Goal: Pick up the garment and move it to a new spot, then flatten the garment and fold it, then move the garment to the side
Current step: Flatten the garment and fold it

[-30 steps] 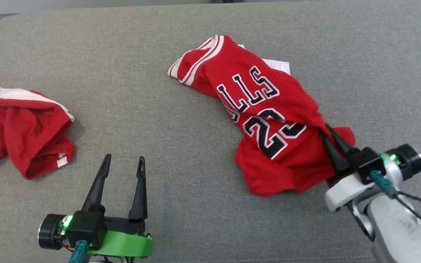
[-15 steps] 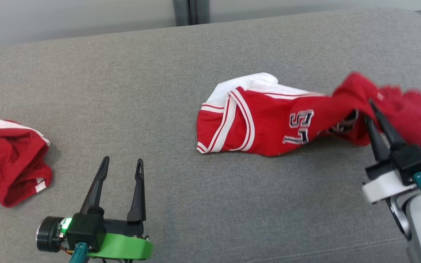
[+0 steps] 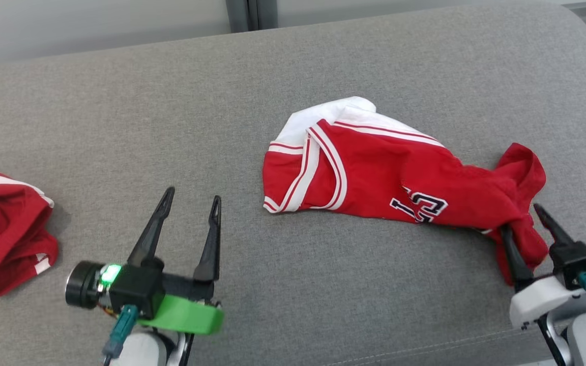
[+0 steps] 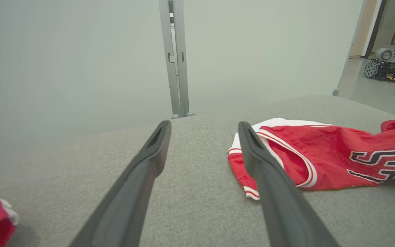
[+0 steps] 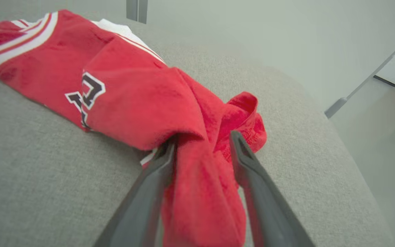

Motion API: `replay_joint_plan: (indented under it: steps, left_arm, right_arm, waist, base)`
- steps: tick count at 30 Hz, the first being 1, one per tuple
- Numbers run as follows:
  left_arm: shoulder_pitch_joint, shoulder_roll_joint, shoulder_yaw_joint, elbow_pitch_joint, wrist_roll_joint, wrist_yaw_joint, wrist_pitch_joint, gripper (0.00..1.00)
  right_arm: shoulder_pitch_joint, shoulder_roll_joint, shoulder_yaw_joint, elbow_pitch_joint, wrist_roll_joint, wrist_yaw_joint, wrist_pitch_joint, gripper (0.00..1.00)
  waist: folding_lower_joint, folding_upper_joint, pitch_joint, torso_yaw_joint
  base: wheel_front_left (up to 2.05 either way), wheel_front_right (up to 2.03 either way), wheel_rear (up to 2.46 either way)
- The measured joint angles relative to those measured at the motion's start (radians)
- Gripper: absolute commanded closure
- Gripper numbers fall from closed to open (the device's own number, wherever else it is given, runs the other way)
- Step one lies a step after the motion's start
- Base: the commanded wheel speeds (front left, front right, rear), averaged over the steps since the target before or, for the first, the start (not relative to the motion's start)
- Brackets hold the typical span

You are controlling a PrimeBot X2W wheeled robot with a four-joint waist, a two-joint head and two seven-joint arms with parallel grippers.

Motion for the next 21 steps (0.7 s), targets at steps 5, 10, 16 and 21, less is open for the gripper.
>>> replay_joint_plan:
  steps: [5, 10, 16, 21]
  left_arm:
    - [-0.184, 0.016, -0.078, 0.138, 0.017, -0.038, 0.000, 0.00]
    - [-0.417, 0.031, -0.201, 0.389, -0.049, -0.048, 0.004, 0.00]
    - [-0.653, 0.029, -0.406, 0.579, -0.249, -0.049, 0.074, 0.00]
    - [-0.777, 0.054, -0.438, 0.738, -0.309, -0.049, 0.112, 0.00]
  right_arm:
    - [-0.029, 0.003, -0.001, -0.183, 0.000, 0.000, 0.000, 0.00]
    - [-0.056, 0.030, -0.019, -0.322, -0.003, 0.000, 0.000, 0.00]
    - [-0.061, 0.043, -0.016, -0.364, 0.001, 0.000, 0.000, 0.00]
    - [-0.074, 0.059, -0.004, -0.368, 0.005, 0.000, 0.000, 0.00]
  waist:
    - [0.0000, 0.0000, 0.038, -0.026]
    - [0.0000, 0.0000, 0.090, -0.058]
    - [0.0000, 0.0000, 0.160, -0.099]
    - [0.0000, 0.0000, 0.206, -0.140]
  base:
    - [0.00, 0.00, 0.00]
    - [0.00, 0.00, 0.00]
    - [0.00, 0.00, 0.00]
    - [0.00, 0.00, 0.00]
